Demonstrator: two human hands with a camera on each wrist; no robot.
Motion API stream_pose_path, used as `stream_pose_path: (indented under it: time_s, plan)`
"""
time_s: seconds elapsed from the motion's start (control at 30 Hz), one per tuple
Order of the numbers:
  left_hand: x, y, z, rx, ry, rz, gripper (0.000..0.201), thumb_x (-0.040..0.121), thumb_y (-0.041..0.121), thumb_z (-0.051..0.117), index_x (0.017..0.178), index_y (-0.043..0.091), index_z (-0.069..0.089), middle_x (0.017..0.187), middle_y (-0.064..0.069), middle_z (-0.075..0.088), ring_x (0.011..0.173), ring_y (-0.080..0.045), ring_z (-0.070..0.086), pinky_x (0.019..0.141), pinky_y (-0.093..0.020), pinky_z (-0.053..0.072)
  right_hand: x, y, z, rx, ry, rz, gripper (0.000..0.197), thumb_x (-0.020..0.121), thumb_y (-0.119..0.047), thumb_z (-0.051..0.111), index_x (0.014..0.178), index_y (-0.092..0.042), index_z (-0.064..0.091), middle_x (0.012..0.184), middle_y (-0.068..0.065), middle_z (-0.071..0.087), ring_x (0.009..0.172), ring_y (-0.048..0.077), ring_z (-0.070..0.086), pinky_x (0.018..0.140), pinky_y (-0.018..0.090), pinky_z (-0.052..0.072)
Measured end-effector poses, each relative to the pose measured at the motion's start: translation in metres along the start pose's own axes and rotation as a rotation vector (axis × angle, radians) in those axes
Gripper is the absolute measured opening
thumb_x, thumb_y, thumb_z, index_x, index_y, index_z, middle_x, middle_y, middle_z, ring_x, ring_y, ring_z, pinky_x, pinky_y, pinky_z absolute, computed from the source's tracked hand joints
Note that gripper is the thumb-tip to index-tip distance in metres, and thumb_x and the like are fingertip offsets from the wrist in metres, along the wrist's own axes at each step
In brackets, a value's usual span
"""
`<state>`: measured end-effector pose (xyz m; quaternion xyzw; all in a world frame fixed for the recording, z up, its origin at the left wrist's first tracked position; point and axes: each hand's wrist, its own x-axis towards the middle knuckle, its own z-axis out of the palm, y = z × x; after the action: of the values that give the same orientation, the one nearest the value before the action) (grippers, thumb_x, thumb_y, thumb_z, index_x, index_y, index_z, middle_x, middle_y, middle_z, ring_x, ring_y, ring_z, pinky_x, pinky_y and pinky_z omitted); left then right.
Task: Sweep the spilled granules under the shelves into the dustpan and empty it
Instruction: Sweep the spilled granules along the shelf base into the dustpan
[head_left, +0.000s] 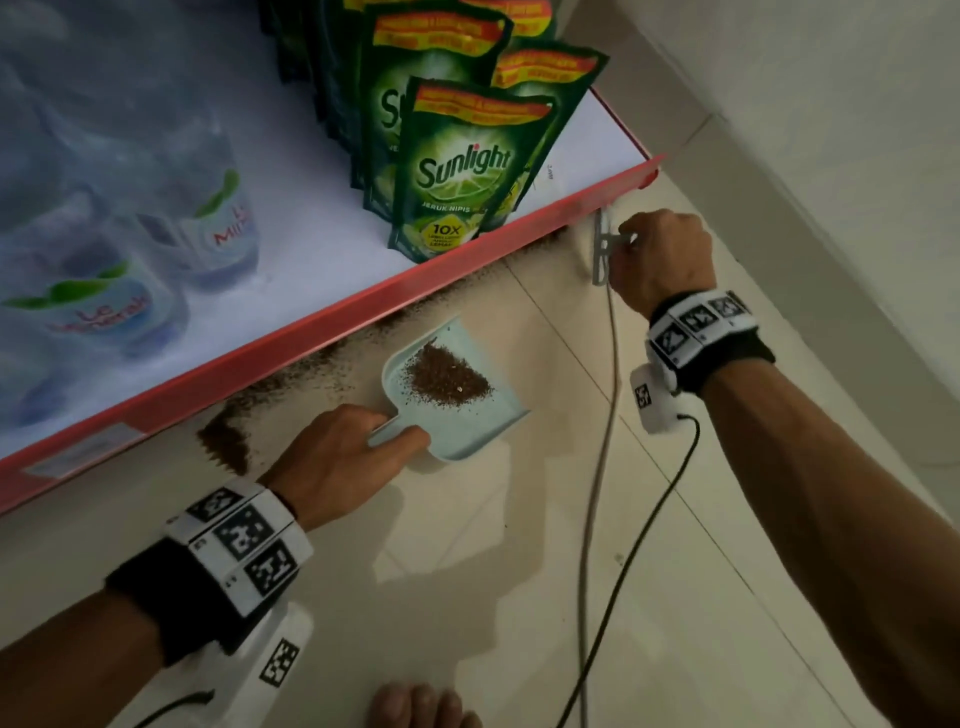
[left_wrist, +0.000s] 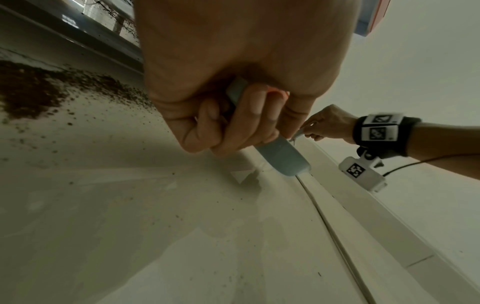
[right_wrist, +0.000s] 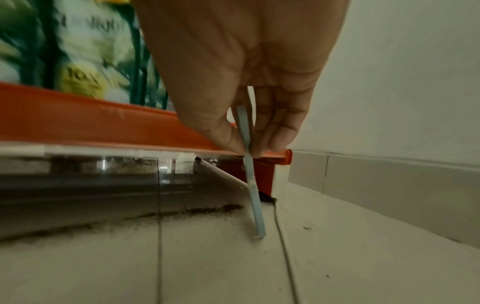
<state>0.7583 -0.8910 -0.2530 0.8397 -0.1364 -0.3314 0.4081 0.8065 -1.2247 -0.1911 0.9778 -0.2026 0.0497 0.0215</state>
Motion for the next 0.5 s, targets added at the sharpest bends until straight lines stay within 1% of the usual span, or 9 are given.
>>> stream_pose_path:
  time_s: [0.07,0.13,0.2,0.23,0.27,0.33,0.4,0.47,0.5]
  plan:
    - [-0.001,-0.001,0.001,-0.011,-0.001,-0.01,0.044,0.074,0.055,0.054,0.053,0.02,0.036,0.048,0.008,0.036,0.048,-0.014,0.035,0.053,-0.031,0.031,0.018,-0.001,0.007,-0.066,-0.02,-0.05,0.03,0.086,-0.007,0.051,0.111,-0.003,0.068,0.103,0.024,0.069,0.096,0.045,0.061,0.082,0.044,0.051]
    - [0.0,-0.003,0.003,-0.04,0.006,-0.023,0.045,0.08,0.051,0.06,0.054,0.021,0.037,0.049,0.007,0.036,0.05,-0.016,0.036,0.054,-0.031,0.032,0.03,-0.003,0.016,-0.104,-0.051,-0.087,0.034,0.087,-0.002,0.049,0.117,-0.005,0.064,0.106,0.024,0.067,0.098,0.043,0.06,0.081,0.043,0.048]
    - [0.001,-0.004,0.006,-0.05,0.011,-0.029,0.046,0.087,0.043,0.064,0.055,0.02,0.039,0.052,0.005,0.038,0.052,-0.017,0.036,0.055,-0.032,0.033,0.037,-0.005,0.024,-0.124,-0.076,-0.099,0.029,0.089,-0.004,0.048,0.115,-0.003,0.062,0.106,0.024,0.066,0.097,0.043,0.058,0.076,0.041,0.044]
    - [0.001,-0.003,0.007,-0.053,0.009,-0.03,0.046,0.087,0.042,0.063,0.056,0.019,0.039,0.052,0.005,0.038,0.052,-0.017,0.036,0.056,-0.031,0.033,0.039,-0.006,0.026,-0.124,-0.08,-0.095,0.026,0.09,-0.006,0.048,0.112,-0.002,0.062,0.106,0.023,0.066,0.096,0.043,0.058,0.075,0.04,0.041]
    - [0.001,-0.003,0.007,-0.058,0.003,-0.029,0.045,0.085,0.046,0.062,0.056,0.019,0.04,0.052,0.005,0.037,0.052,-0.017,0.036,0.056,-0.031,0.033,0.038,-0.008,0.028,-0.111,-0.076,-0.09,0.025,0.092,-0.009,0.047,0.111,-0.003,0.063,0.106,0.022,0.066,0.096,0.043,0.058,0.075,0.04,0.041]
    - [0.0,0.0,0.007,-0.06,-0.01,-0.029,0.041,0.076,0.052,0.055,0.057,0.019,0.04,0.052,0.005,0.037,0.051,-0.016,0.036,0.055,-0.031,0.033,0.035,-0.011,0.03,-0.048,-0.057,-0.095,0.025,0.095,-0.014,0.049,0.111,-0.007,0.067,0.109,0.019,0.068,0.099,0.042,0.059,0.08,0.041,0.044]
    - [-0.001,0.001,0.007,-0.062,-0.023,-0.027,0.039,0.073,0.053,0.053,0.057,0.02,0.04,0.052,0.005,0.037,0.052,-0.015,0.035,0.055,-0.031,0.032,0.027,-0.014,0.033,0.027,-0.045,-0.113,0.026,0.096,-0.016,0.051,0.109,-0.006,0.07,0.111,0.018,0.068,0.101,0.04,0.059,0.084,0.039,0.046]
    - [-0.002,0.002,0.007,-0.066,-0.031,-0.02,0.039,0.074,0.053,0.053,0.057,0.02,0.038,0.053,0.005,0.036,0.052,-0.015,0.034,0.055,-0.032,0.032,0.015,-0.017,0.032,0.071,-0.096,-0.155,0.028,0.098,-0.019,0.049,0.106,-0.003,0.071,0.108,0.018,0.07,0.097,0.039,0.061,0.086,0.039,0.047]
    - [-0.004,0.002,0.006,-0.063,-0.033,-0.015,0.039,0.074,0.052,0.053,0.058,0.02,0.038,0.053,0.005,0.036,0.052,-0.014,0.034,0.055,-0.032,0.032,0.006,-0.019,0.031,0.095,-0.133,-0.199,0.03,0.099,-0.022,0.049,0.105,-0.004,0.072,0.105,0.018,0.072,0.093,0.039,0.063,0.086,0.041,0.048]
